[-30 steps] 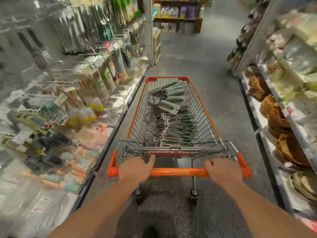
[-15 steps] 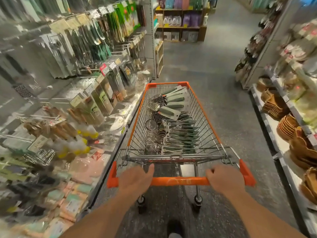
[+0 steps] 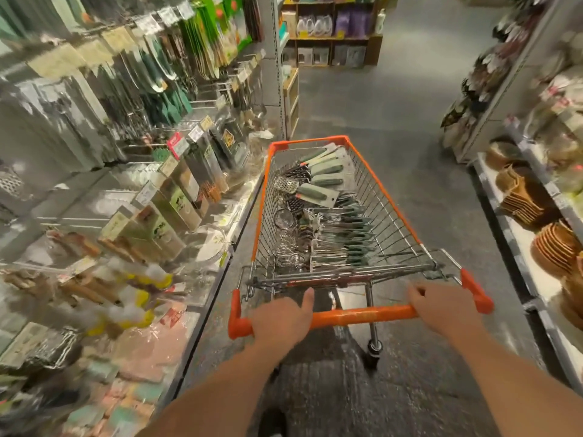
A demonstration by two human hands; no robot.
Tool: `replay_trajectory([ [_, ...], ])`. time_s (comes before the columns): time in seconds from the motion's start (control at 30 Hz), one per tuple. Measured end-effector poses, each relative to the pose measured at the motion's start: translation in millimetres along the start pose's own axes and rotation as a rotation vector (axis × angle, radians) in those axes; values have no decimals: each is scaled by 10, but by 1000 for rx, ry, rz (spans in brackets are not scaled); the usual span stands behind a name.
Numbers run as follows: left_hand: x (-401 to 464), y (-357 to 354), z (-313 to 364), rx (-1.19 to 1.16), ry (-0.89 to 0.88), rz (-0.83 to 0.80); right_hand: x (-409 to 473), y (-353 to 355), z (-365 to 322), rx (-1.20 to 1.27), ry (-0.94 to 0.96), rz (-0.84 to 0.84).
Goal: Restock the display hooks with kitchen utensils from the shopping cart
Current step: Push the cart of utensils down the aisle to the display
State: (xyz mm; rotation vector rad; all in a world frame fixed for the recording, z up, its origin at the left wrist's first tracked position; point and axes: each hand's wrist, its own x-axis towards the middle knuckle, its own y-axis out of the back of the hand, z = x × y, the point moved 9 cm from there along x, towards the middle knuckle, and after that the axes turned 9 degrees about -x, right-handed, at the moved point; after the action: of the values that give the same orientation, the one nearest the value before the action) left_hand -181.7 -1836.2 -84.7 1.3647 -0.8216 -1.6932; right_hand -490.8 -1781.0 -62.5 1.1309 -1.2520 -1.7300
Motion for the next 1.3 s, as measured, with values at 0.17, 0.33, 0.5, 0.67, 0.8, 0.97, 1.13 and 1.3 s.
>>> replay_trajectory([
  [0.17,386,87,281,-47,-67,1,493,43,157,2,-37,33],
  [0.33,676,117,536,-69,-34,-38,878,126,313,45,-83,-12],
  [0.5,835,136,783,-66,-31,-59,1162,167,414,48,-46,-51],
  [0.67,925,77,1014,-64,-62,-82,1432,246,505,29,-92,-71],
  [0.8,966,4,1249,-240,-162,-220,1592,435,102,144,-70,-16],
  [0.97,1434,466,1297,-724,-230,-344,1800,526,-648,365,-76,-23],
  [1.13,2273,1076,584,-714,-290,-190,1992,605,-1246,448,-141,5],
  [1.3,2794,1341,-88,-632,-314,-261,2179,448,-1848,676,-280,-118],
])
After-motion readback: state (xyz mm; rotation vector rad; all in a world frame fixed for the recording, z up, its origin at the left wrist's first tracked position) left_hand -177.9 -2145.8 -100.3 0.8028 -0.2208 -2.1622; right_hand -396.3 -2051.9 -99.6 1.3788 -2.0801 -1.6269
